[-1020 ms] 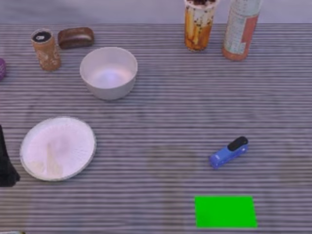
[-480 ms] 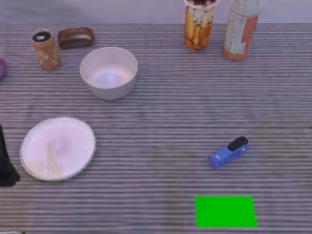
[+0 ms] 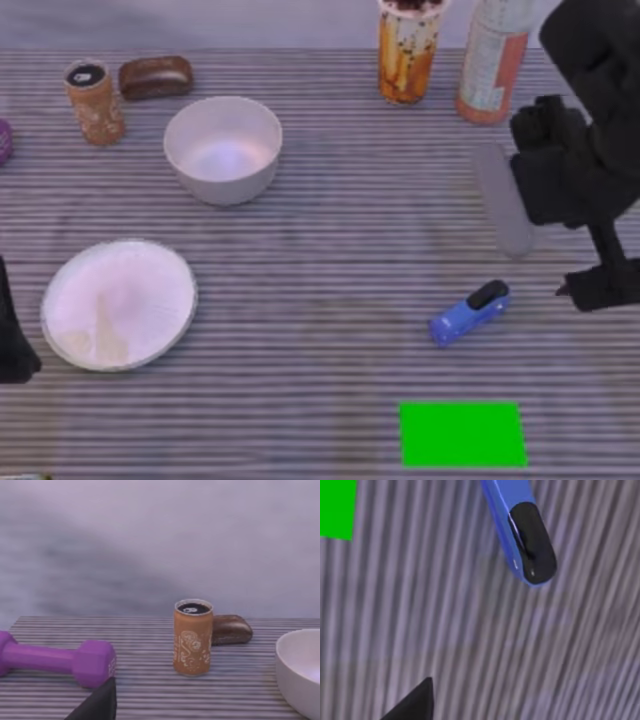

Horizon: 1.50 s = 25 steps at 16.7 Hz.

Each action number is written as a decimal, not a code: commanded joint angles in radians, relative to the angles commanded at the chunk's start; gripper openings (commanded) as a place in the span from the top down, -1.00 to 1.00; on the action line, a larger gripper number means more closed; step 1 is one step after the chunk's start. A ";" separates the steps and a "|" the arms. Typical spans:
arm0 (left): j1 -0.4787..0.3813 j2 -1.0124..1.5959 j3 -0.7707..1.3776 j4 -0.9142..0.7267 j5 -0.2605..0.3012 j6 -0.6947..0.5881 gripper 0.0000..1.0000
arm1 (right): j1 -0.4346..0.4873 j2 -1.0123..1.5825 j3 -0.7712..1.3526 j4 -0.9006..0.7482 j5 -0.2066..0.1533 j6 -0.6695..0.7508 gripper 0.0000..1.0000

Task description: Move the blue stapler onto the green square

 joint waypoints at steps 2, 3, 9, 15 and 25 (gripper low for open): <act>0.000 0.000 0.000 0.000 0.000 0.000 -1.00 | 0.033 0.136 0.113 -0.076 0.000 -0.111 -1.00; 0.000 0.000 0.000 0.000 0.000 0.000 -1.00 | 0.047 0.194 0.161 -0.107 0.000 -0.157 -1.00; 0.000 0.000 0.000 0.000 0.000 0.000 -1.00 | 0.083 0.332 0.287 -0.185 -0.002 -0.276 -1.00; 0.000 0.000 0.000 0.000 0.000 0.000 -1.00 | 0.081 0.345 0.255 -0.144 -0.001 -0.276 -1.00; 0.000 0.000 0.000 0.000 0.000 0.000 -1.00 | 0.085 0.461 0.064 0.167 -0.001 -0.272 -1.00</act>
